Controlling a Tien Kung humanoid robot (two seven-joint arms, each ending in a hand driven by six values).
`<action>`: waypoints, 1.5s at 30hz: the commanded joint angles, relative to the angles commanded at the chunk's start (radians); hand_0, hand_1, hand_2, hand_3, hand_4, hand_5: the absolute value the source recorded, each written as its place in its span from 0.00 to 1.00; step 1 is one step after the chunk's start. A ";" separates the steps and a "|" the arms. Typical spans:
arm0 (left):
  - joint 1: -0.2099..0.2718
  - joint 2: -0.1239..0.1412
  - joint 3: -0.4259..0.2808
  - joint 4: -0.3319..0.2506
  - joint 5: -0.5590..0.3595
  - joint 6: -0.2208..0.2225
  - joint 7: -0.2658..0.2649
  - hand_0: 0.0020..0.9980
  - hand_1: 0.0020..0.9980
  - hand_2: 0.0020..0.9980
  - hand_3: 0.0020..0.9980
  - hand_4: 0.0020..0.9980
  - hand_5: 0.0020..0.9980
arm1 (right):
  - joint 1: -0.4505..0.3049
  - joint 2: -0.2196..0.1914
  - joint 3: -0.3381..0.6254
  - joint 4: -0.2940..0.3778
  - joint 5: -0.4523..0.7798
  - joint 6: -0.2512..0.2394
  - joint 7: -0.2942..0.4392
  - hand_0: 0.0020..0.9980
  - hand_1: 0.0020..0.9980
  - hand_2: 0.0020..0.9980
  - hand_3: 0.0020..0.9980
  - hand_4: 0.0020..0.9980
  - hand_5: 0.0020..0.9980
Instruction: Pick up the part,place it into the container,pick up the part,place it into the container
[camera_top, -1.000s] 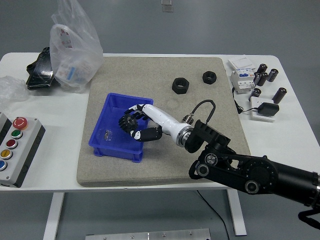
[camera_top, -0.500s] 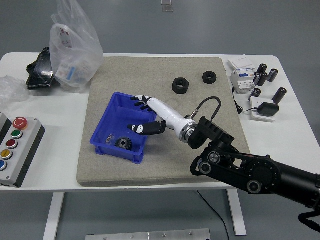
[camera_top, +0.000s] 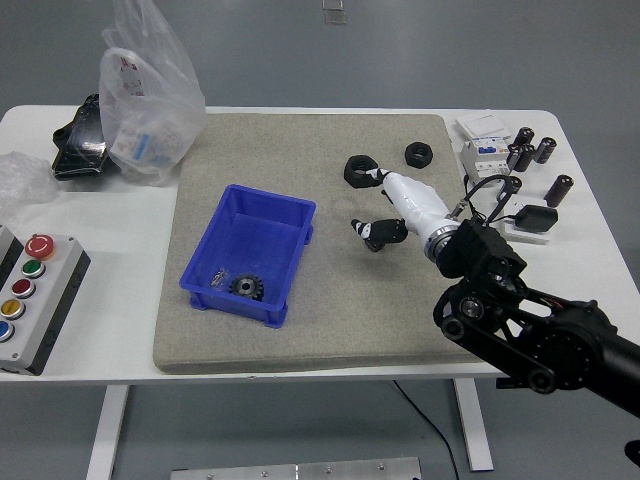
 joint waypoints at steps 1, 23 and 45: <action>-0.001 0.000 0.001 0.000 0.000 0.000 -0.001 0.63 0.56 0.55 0.61 0.68 0.27 | -0.001 0.002 -0.006 -0.005 -0.022 0.015 -0.021 0.64 0.73 0.81 0.85 0.76 0.28; -0.004 0.000 0.012 0.000 -0.006 -0.001 0.001 0.63 0.56 0.56 0.61 0.68 0.27 | 0.047 0.062 -0.154 -0.170 0.025 -0.042 0.003 0.41 0.61 0.51 0.68 0.57 0.18; -0.004 -0.001 0.011 0.000 -0.007 0.000 0.001 0.63 0.56 0.55 0.61 0.69 0.28 | 0.063 0.052 -0.155 -0.106 0.002 -0.166 0.044 0.39 0.56 0.34 0.57 0.62 0.04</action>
